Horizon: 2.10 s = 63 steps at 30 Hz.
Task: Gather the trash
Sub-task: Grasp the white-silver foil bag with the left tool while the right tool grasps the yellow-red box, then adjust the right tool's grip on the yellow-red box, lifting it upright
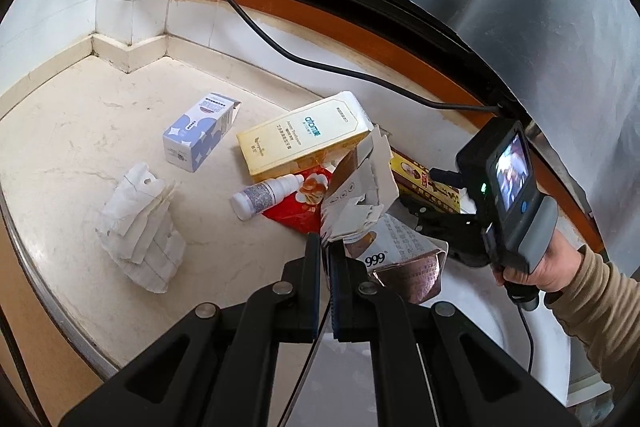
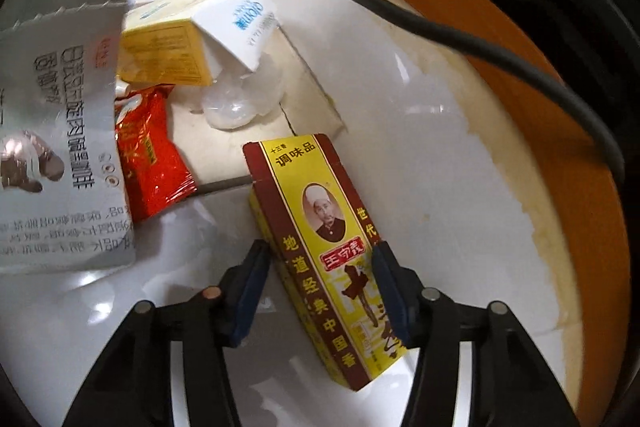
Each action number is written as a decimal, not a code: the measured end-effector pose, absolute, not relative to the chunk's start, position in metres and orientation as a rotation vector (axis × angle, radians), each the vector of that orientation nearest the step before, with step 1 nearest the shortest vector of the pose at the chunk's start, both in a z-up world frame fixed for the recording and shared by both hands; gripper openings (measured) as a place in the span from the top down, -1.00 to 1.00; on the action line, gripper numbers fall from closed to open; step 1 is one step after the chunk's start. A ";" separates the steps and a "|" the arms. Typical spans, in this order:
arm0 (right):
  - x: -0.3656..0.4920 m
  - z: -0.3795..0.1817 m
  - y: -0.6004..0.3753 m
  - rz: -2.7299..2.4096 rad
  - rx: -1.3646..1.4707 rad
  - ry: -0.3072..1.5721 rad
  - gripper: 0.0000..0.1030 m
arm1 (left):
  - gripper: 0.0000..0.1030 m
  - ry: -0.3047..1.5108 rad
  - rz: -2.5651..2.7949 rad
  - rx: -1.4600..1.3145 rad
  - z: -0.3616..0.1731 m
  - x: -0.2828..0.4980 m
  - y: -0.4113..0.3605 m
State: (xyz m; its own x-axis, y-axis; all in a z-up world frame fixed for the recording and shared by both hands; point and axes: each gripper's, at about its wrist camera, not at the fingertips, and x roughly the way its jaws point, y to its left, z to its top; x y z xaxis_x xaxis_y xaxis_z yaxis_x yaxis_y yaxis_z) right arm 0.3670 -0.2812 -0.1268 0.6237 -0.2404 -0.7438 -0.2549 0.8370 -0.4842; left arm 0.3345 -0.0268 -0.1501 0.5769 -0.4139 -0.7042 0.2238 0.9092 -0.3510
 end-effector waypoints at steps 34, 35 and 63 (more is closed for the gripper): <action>0.290 -0.053 -0.393 0.007 0.003 1.032 0.20 | 0.96 0.885 -0.403 -0.269 -0.149 0.314 -0.028; 0.288 -0.049 -0.390 0.025 -0.006 1.020 0.20 | 0.96 0.884 -0.402 -0.269 -0.148 0.314 -0.027; 0.335 -0.015 -0.335 0.161 -0.437 0.984 -0.17 | 0.96 0.859 -0.390 -0.304 -0.142 0.309 -0.013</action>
